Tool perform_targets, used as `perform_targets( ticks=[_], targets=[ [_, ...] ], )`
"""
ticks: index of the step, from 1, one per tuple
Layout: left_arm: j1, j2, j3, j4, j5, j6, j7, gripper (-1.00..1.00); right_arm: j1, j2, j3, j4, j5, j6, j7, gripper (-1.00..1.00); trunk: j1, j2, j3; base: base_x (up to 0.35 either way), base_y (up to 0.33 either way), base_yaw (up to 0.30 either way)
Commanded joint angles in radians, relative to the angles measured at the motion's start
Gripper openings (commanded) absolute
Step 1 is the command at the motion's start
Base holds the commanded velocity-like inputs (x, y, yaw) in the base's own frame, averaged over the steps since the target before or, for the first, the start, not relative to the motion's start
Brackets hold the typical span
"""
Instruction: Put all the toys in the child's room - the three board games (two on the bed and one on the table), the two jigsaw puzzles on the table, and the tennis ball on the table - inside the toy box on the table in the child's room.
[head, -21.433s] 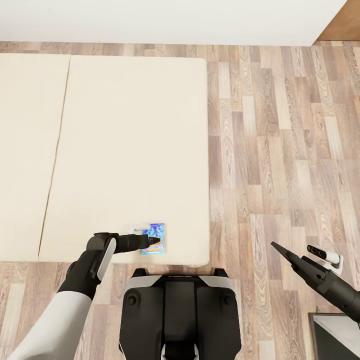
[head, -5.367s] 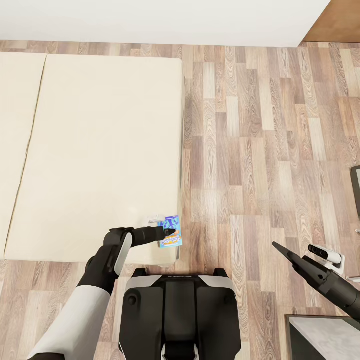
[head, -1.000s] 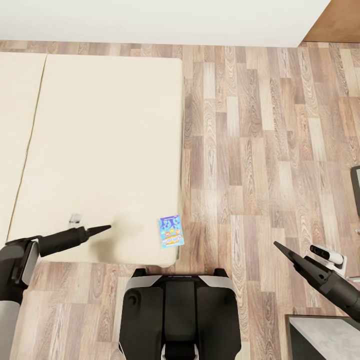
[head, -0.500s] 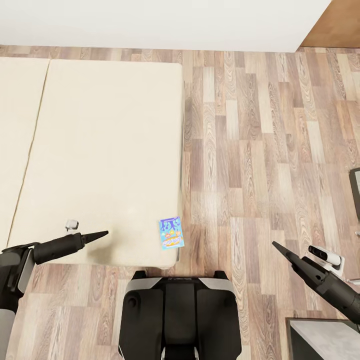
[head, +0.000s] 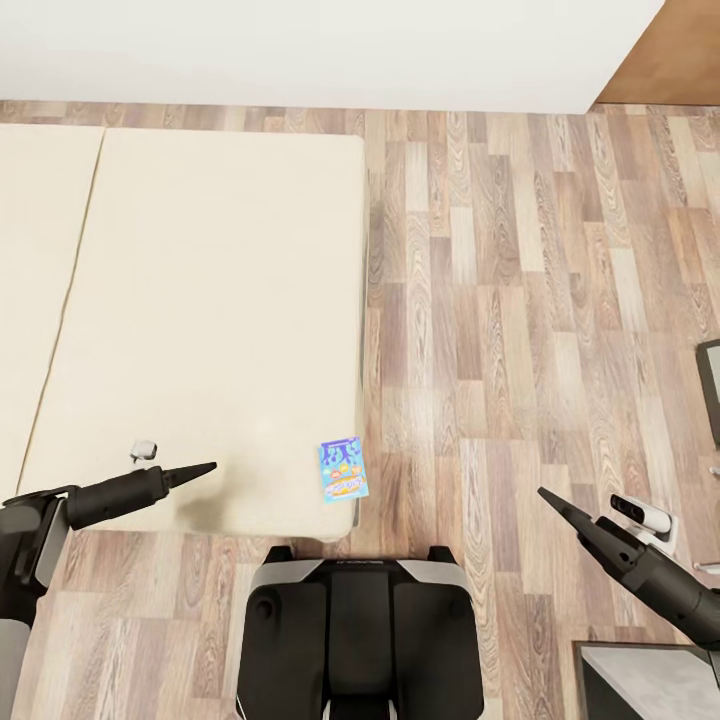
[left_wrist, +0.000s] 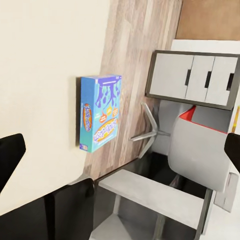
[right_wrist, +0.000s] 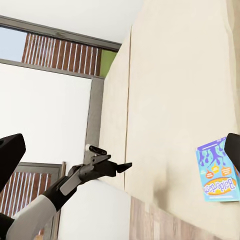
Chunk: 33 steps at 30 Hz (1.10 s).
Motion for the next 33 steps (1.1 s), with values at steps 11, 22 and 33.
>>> perform_targets(
  ticks=[11, 22, 33],
  targets=[
    [0.000, -0.001, 0.000, 0.000, 0.000, 0.008, 0.001, 1.00, 0.000, 0.000, -0.001, 0.000, -0.002, 0.009, 0.001, 1.00, 0.001, -0.001, 0.000, 0.000, 0.000, 0.000],
    [0.000, -0.003, 0.000, 0.000, -0.002, 0.004, 0.003, 1.00, 0.000, 0.001, 0.000, 0.000, -0.002, 0.008, 0.002, 1.00, 0.001, -0.001, 0.006, 0.000, 0.000, 0.000],
    [0.000, -0.003, 0.000, 0.000, 0.001, 0.003, 0.000, 1.00, 0.000, 0.007, -0.001, 0.000, -0.003, -0.026, 0.004, 1.00, 0.001, -0.001, 0.023, 0.000, 0.000, 0.000]
  ],
)
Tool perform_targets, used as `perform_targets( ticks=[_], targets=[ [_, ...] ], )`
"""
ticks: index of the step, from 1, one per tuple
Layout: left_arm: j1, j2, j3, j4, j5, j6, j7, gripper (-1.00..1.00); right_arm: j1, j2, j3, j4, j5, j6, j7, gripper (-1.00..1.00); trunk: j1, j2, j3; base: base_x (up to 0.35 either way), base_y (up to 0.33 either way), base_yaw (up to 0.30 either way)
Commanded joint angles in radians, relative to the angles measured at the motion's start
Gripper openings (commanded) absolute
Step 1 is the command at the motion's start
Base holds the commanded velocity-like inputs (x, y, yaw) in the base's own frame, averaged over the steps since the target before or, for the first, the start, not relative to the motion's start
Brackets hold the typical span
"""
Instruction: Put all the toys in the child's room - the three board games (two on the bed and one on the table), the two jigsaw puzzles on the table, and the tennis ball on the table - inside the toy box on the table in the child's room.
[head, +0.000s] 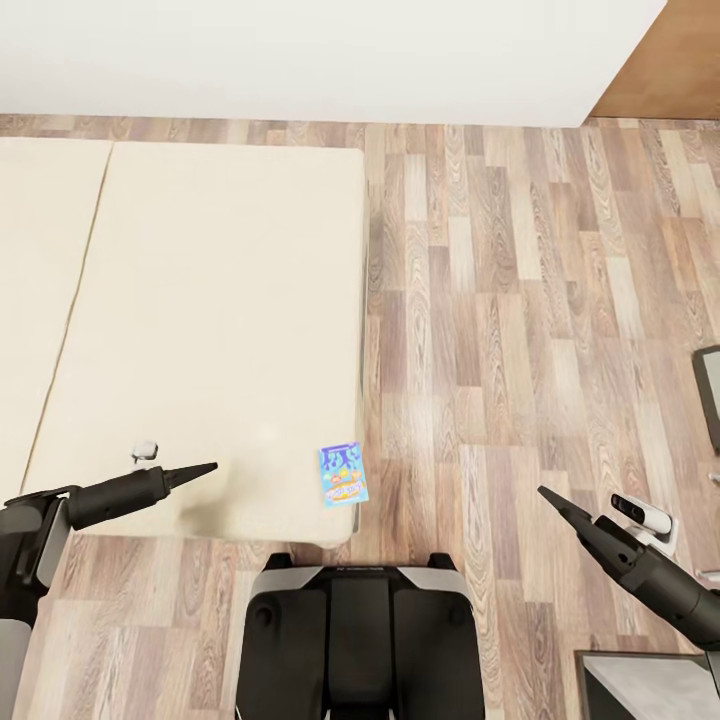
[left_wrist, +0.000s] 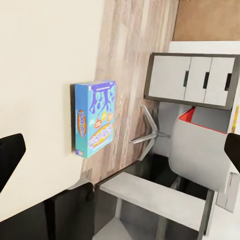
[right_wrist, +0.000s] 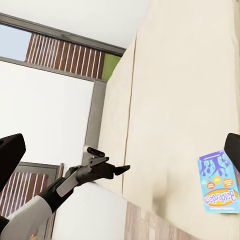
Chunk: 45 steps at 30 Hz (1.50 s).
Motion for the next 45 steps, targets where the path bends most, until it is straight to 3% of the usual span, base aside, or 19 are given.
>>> perform_targets(
  ticks=[1, 45],
  targets=[
    [0.000, 0.001, 0.000, 0.000, 0.002, 0.011, -0.003, 1.00, 0.000, 0.000, 0.000, 0.000, -0.003, 0.008, 0.002, 1.00, 0.001, -0.001, 0.001, 0.000, 0.000, 0.000],
    [0.000, -0.003, 0.000, 0.000, 0.003, 0.011, -0.002, 1.00, 0.001, 0.008, -0.002, 0.002, -0.002, 0.004, 0.003, 1.00, 0.001, -0.001, 0.073, 0.000, 0.000, 0.000]
  ],
)
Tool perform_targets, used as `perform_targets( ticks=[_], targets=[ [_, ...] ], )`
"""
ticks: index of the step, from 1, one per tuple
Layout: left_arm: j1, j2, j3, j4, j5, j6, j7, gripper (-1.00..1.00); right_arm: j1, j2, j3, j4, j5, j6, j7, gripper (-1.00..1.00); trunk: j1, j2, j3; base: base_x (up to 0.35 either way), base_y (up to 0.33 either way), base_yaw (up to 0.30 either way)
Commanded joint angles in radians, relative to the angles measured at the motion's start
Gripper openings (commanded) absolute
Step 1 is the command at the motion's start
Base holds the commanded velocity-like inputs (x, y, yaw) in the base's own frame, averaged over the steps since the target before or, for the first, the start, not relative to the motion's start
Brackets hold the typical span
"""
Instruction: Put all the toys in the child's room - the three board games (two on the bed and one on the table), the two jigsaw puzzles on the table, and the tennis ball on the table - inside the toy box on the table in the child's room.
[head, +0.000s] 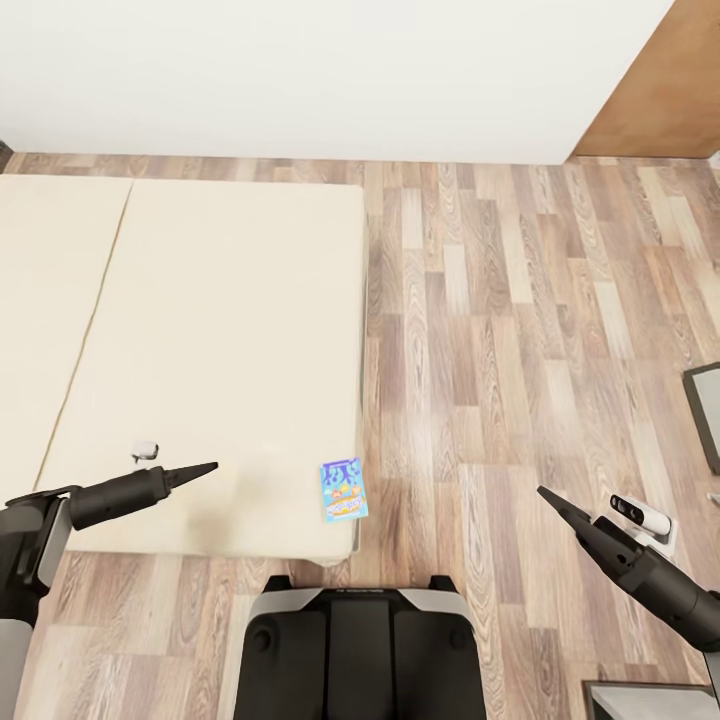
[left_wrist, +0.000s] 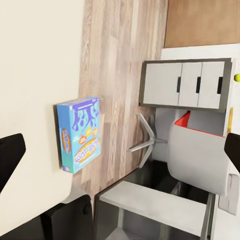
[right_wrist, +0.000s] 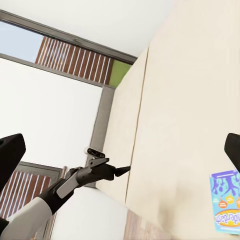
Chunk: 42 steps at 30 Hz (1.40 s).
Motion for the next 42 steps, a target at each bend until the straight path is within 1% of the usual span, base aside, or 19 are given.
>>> perform_targets(
  ticks=[1, 42],
  targets=[
    [0.000, 0.000, 0.000, 0.000, 0.001, 0.010, -0.002, 1.00, 0.000, 0.000, 0.000, 0.000, -0.003, 0.009, 0.002, 1.00, 0.001, -0.001, 0.001, 0.000, 0.000, 0.000],
    [0.000, -0.005, -0.002, 0.000, -0.004, 0.008, 0.003, 1.00, 0.000, 0.000, -0.002, 0.000, -0.003, 0.006, 0.003, 1.00, 0.001, -0.001, 0.068, 0.000, 0.000, 0.000]
  ],
)
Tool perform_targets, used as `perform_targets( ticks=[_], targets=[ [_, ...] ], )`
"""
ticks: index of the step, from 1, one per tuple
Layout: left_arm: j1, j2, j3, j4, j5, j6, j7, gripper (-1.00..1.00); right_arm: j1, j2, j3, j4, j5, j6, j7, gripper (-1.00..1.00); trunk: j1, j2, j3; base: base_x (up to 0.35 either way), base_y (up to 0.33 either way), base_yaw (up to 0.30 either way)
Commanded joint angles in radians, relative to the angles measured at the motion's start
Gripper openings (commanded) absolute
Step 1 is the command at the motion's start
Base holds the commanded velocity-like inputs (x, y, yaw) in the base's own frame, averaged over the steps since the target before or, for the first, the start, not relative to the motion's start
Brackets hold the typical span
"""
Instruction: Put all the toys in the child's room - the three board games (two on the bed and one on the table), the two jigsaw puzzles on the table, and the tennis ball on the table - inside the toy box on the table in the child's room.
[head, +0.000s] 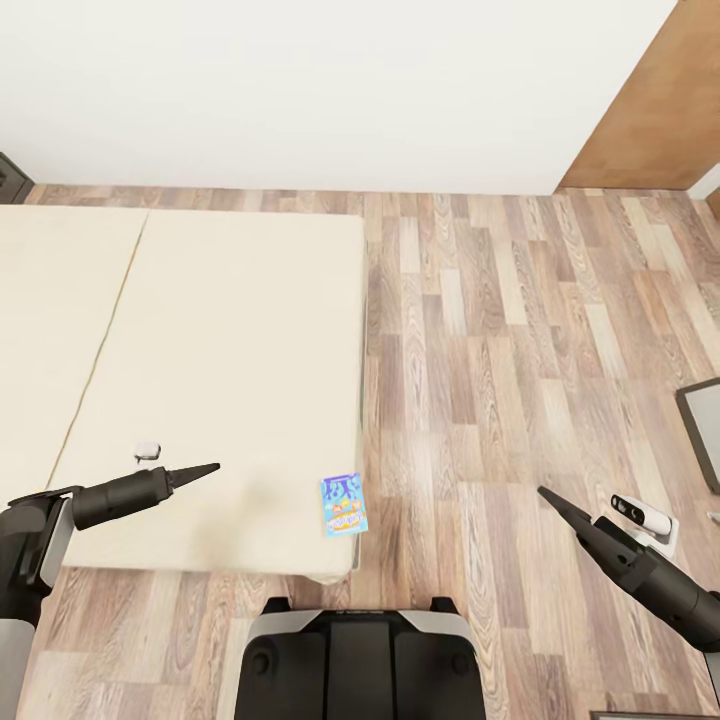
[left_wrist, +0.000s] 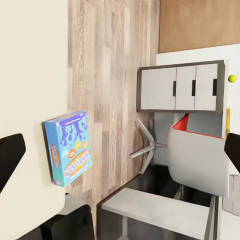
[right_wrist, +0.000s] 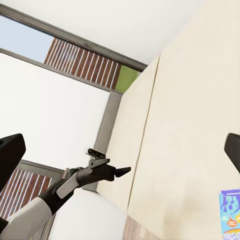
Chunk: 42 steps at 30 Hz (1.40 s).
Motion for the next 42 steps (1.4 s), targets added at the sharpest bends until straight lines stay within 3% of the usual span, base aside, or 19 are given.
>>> perform_targets(
  ticks=[1, 42],
  targets=[
    [0.000, 0.000, 0.000, 0.000, 0.002, 0.010, -0.002, 1.00, 0.000, 0.000, 0.000, 0.000, -0.003, 0.009, 0.002, 1.00, 0.001, -0.001, 0.001, 0.000, 0.000, 0.000],
    [0.000, 0.000, -0.001, 0.001, 0.002, 0.010, 0.003, 1.00, 0.000, 0.001, 0.000, 0.000, -0.003, 0.009, 0.002, 1.00, 0.001, -0.001, 0.068, 0.000, 0.000, 0.000]
  ],
)
